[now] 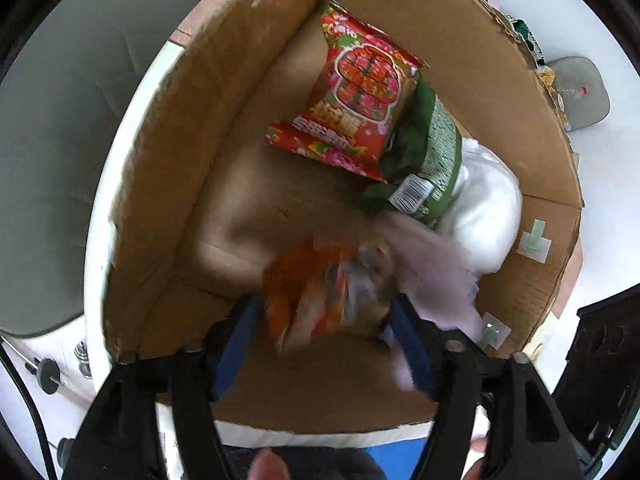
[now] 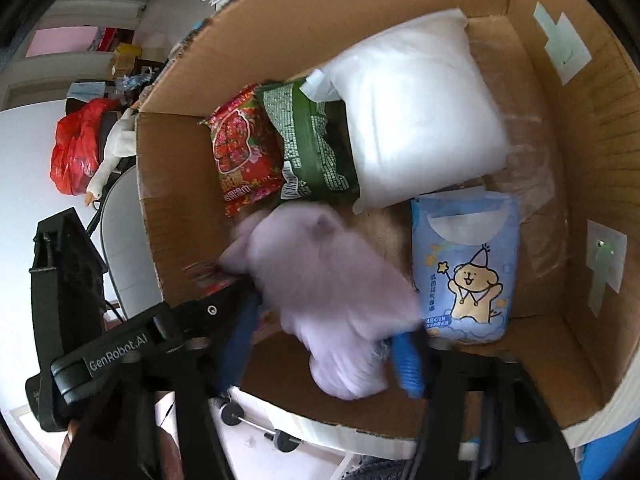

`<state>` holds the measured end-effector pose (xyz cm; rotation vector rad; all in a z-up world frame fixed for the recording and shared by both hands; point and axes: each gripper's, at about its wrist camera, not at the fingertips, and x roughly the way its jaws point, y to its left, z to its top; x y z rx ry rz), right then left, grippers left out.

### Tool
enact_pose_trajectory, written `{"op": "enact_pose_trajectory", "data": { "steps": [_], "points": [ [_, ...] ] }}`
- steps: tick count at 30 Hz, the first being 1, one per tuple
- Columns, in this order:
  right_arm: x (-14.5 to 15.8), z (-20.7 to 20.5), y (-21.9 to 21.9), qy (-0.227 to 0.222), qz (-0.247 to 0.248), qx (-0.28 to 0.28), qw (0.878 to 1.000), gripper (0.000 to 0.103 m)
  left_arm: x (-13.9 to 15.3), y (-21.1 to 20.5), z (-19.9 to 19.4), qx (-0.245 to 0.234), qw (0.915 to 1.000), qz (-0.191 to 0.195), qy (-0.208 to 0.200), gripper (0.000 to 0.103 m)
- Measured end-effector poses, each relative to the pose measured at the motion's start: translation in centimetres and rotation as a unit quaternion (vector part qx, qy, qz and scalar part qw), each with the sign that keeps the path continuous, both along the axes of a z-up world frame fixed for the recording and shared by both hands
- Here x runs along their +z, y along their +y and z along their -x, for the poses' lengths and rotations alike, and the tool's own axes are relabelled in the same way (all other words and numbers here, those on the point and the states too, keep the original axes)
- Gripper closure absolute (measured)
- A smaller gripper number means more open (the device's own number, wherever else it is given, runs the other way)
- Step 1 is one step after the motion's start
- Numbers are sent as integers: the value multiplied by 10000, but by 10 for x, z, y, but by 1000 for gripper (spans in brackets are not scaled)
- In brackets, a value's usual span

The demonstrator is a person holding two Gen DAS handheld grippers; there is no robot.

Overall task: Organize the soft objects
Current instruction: 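Lower both items into the box and open both tools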

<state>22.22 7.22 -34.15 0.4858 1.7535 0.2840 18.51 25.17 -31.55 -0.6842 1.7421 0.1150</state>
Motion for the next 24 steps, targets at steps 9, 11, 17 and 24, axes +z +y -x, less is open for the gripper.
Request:
{"op": "enact_pose_trajectory", "data": {
  "steps": [9,11,17,24],
  "points": [
    [11,0,-11,-198,462,171,9986,5,18,-5,1,-410,9982,-325,-279,15],
    [21,-1,-14,-283,608,250,9974,3,26,-6,2,-497,9971,-447,-368,15],
    [62,10,-23,-1027,1477,608,9818,0,64,-14,14,-871,9837,-1314,-862,15],
    [111,39,-34,-1710,2022,827,9607,0,102,-33,42,-1082,9660,-1878,-1407,15]
  ]
}}
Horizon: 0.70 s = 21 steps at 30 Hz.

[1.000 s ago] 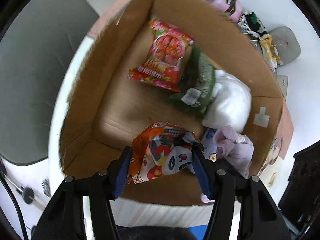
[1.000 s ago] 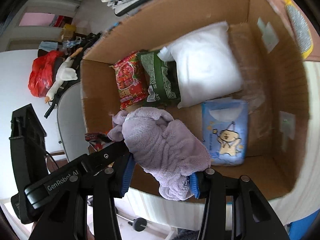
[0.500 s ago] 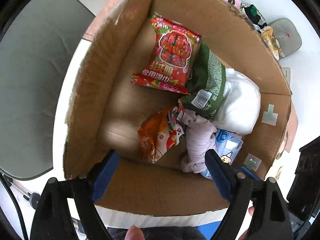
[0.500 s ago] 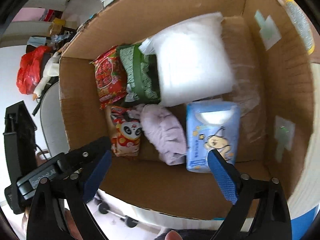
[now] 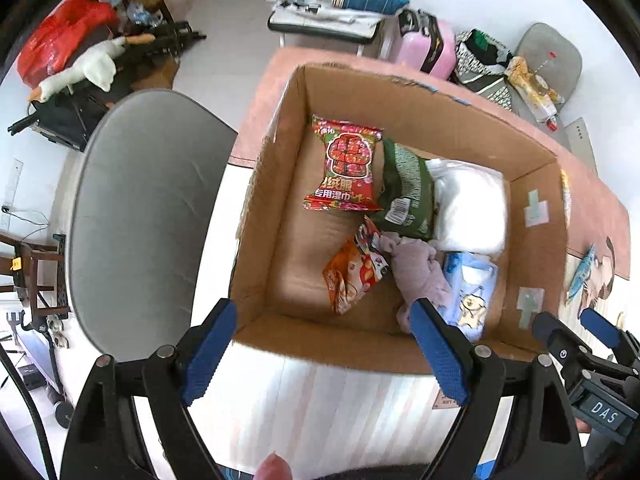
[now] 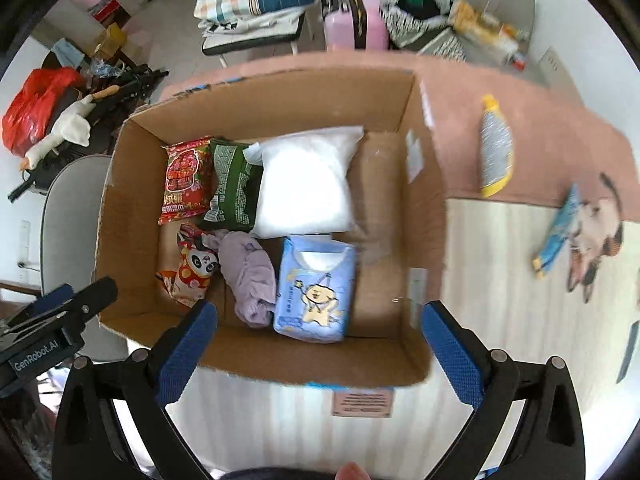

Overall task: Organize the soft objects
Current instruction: 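Lower both items into the box and open both tools, then grasp the yellow sponge with left tool while right tool grasps blue stick pack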

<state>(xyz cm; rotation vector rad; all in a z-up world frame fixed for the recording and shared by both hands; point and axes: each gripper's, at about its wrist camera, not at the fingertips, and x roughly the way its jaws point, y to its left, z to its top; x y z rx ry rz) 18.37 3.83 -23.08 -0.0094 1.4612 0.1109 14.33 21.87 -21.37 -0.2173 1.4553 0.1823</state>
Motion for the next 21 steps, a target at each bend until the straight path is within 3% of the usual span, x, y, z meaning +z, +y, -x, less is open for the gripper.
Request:
{"op": "enact_pose_trajectory", "data": {
  "steps": [8,9,10,11,21],
  "points": [
    [57,36,-12,-464,54,126,9988,0,45,-20,23,-117,9984,-172,-521,15],
    [63,40,-13,-527,63,143,9985,0,54,-23,26,-143,9978,-211,-616,12],
    [71,44,-15,-602,50,134,9981,0,58,-24,28,-157,9974,-251,-655,2],
    [76,47,-16,-661,42,133,9977,0,66,-26,30,-168,9965,-342,-746,0],
    [117,70,-19,-986,-177,285,9946,0,102,-38,40,-244,9926,-471,-1089,0]
  ]
}}
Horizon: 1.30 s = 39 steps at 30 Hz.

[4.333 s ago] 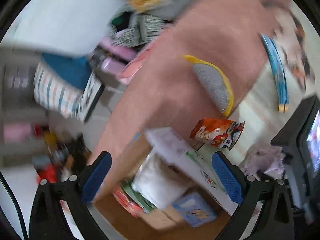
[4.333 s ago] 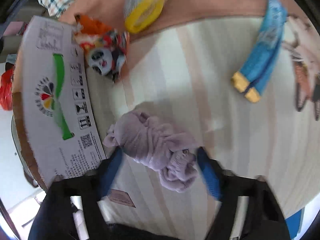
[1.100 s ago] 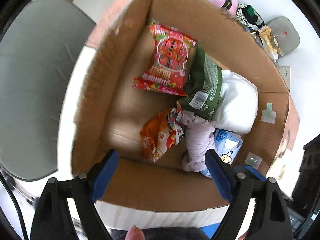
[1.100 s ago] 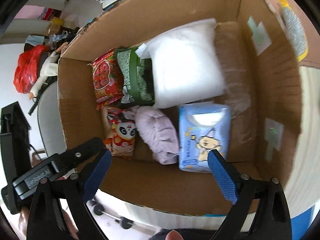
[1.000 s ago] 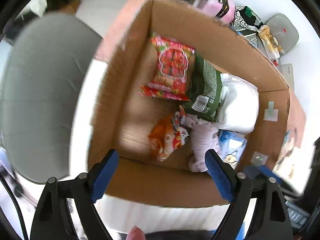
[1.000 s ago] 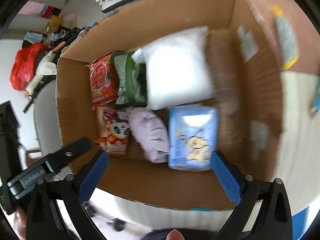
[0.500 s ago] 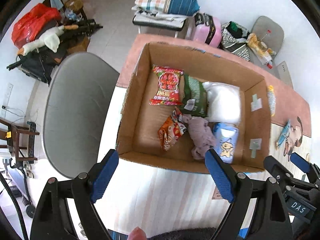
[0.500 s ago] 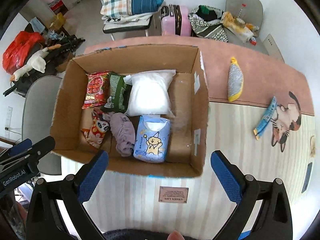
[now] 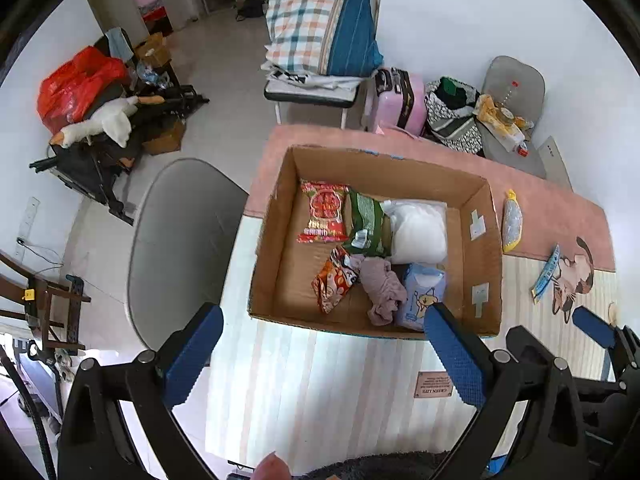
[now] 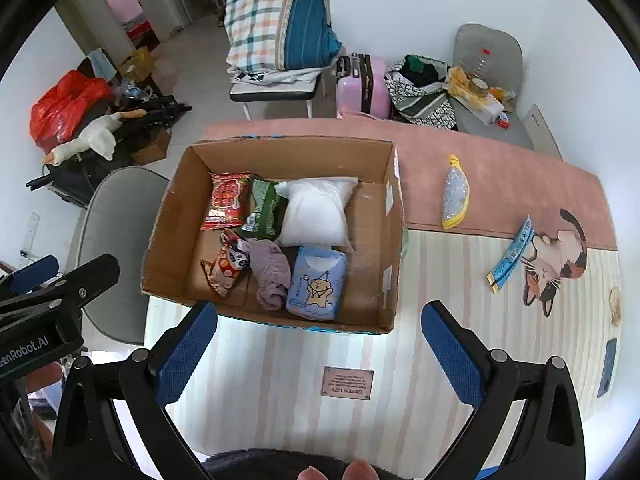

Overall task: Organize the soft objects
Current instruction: 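Grasp the yellow sponge with left tool while right tool grasps blue stick pack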

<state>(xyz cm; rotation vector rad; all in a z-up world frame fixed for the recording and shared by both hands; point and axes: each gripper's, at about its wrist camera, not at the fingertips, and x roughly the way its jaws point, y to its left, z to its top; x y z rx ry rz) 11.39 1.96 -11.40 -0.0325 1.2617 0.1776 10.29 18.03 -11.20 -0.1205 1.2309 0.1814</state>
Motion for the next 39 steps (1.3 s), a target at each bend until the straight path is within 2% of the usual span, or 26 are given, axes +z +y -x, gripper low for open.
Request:
{"op": "enact_pose_trajectory", "data": {
  "steps": [6,9,13,17,20,22,24,26,28,30,31,34,39],
  "points": [
    [-3,-1,-17,126,-237,-93,9996,0,12,-19,-10,-99,9998,-131,-106,0],
    [-9,-7,-41,253,-451,-339,9981,0,12,-42,-30,-343,9990,-281,-77,0],
    [-23,-26,-97,441,-620,-933,9927,0,8,-98,-73,-930,9942,-531,-94,0],
    [-44,-52,-180,554,-531,-1764,9813,0,-3,-161,-125,-1556,9864,-513,-100,0],
    [-73,-74,-241,755,-495,-2346,9679,0,-43,-215,-181,-2052,9772,-270,480,0],
    [-98,-89,-274,1007,-466,-2584,9596,0,-78,-245,-214,-2247,9694,15,985,0],
    [-127,-104,-307,1272,-532,-2846,9487,0,-123,-278,-245,-2410,9581,221,1531,0],
    [-158,-117,-335,1560,-581,-3050,9377,0,-157,-302,-260,-2534,9492,172,1855,8],
    [-183,-126,-353,1750,-676,-3175,9295,0,-193,-326,-273,-2642,9387,113,2210,8],
    [-206,-133,-364,1968,-695,-3252,9223,0,-228,-342,-284,-2600,9333,41,2474,13],
    [-216,-137,-368,2036,-725,-3262,9202,1,-235,-344,-286,-2584,9318,49,2548,16],
    [-241,-145,-375,2250,-746,-3260,9152,2,-265,-359,-292,-2587,9237,26,2827,17],
    [-271,-153,-375,2556,-749,-3217,9086,12,-289,-371,-291,-2648,9157,-78,3023,17]
  ]
}}
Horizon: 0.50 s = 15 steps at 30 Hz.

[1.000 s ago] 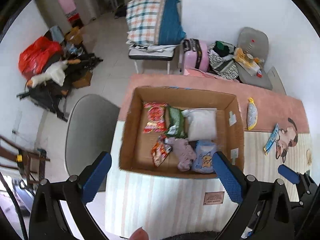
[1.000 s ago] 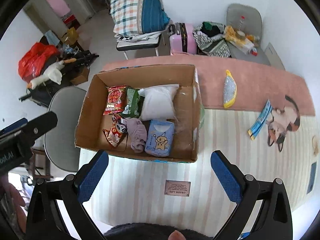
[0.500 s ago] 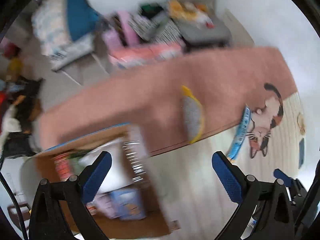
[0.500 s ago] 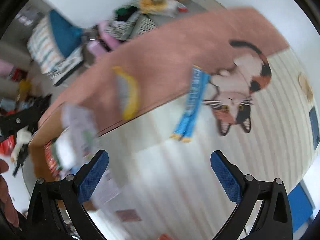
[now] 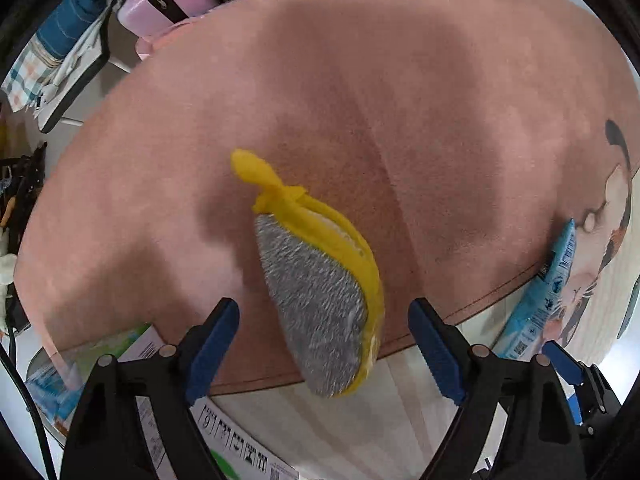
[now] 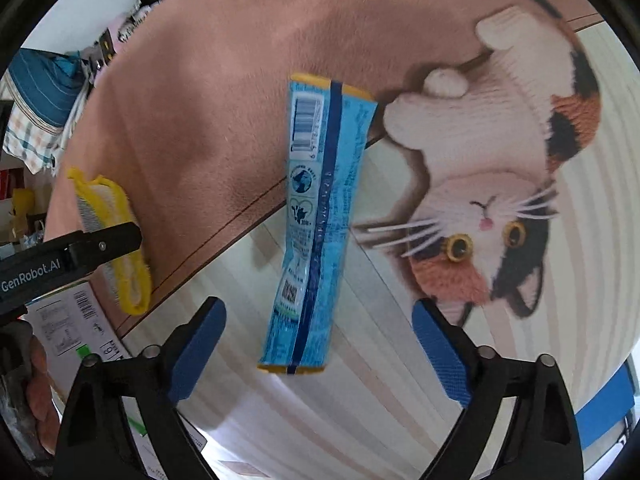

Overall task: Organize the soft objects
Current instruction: 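Grasp the yellow sponge with left tool while right tool grasps blue stick pack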

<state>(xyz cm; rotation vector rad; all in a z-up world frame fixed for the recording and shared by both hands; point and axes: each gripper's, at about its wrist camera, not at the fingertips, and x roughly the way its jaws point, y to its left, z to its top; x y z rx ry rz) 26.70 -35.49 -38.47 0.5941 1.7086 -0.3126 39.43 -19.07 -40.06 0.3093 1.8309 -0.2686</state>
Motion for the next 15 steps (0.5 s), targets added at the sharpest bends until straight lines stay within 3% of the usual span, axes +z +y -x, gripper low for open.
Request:
{"op": "enact_pose_trajectory", "data": {
  "steps": [2,3,6,9,10,11,13,15],
  "points": [
    [-8,-2,1,75,0,8,10000,17,-2,0,2,12,10000,-61,-40,44],
    [-10,-3,1,106,30,0,9999,20,-4,0,4,16,10000,-86,-9,50],
    [-9,-10,7,134,287,119,9994,31,-3,-2,9,70,9999,-94,-124,54],
    [-6,-15,12,151,655,194,9975,53,1,-4,19,0,9996,-119,-241,56],
    [-3,-16,13,83,735,232,9970,70,3,-4,23,9,9996,-124,-270,57],
    [-3,-17,14,87,785,266,9965,78,6,-4,27,14,9994,-138,-322,57],
    [1,-15,15,58,753,278,9968,86,18,-2,38,21,9987,-101,-492,57],
    [11,-10,16,-43,758,375,9964,86,40,4,54,111,9974,63,-710,57]
  ]
}}
